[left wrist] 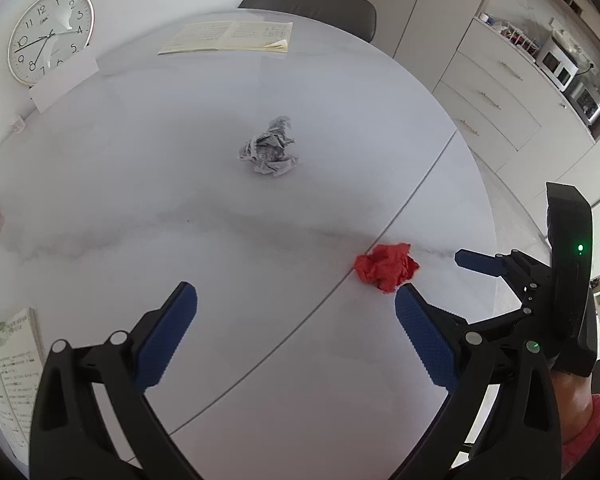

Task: Collect trash
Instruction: 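Grasp the red crumpled paper with the right tool while the left tool grasps crumpled newspaper, then carry the red paper and newspaper over the white bin and release both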

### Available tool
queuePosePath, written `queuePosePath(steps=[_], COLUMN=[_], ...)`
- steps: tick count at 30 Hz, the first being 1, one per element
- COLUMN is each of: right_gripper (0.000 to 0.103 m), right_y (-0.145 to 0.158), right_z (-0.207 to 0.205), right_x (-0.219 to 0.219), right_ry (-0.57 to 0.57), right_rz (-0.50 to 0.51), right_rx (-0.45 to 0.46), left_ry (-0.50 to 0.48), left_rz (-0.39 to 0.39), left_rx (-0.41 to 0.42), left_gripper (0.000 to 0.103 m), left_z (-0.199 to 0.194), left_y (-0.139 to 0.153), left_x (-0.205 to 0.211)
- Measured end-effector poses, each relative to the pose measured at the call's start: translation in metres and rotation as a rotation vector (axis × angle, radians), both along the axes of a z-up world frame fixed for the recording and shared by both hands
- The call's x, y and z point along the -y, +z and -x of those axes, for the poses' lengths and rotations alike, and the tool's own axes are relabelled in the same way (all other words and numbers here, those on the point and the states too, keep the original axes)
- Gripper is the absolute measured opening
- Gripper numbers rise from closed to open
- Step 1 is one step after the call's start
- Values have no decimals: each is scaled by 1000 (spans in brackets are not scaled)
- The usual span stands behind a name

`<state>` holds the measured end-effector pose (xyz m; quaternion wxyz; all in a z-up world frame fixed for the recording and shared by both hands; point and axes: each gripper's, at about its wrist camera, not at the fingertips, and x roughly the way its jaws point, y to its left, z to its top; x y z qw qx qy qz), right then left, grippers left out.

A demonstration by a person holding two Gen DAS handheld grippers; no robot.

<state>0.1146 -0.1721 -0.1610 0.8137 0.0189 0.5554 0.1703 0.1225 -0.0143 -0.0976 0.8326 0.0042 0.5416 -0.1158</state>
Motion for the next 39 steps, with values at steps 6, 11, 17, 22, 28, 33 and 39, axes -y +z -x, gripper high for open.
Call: queuePosePath(steps=[6,11,17,22,28,33,39], right_gripper=[97,64,41,41,41,41,41], right_y=[-17,-25,-23,-21,-10,0,12], right_z=[-22,-31,-34,-32,-27,-21,-10], right_x=[-11,-16,-15,-10,-2,1,2], right_ry=[8,36,55,49,21,0,-25], right_rz=[33,70,81,53,8,-19,-27], right_rx=[-27,-52,-46,-60,-64,-68,-75], left_ry=[21,35,65,60,67,78,57], left_rz=[-12,-17,-22,-55,-94,-48,-26], left_rx=[-12,-33,-59,-75,-71,-85,-53], left_gripper=[95,95,95,95,87,61,50], left_z=[-50,-94,-140,-164,-177,-178,-163], left_y=[-18,-40,-67,-87,-103,-109,-95], left_x=[-6,2,15,33,46,44,36])
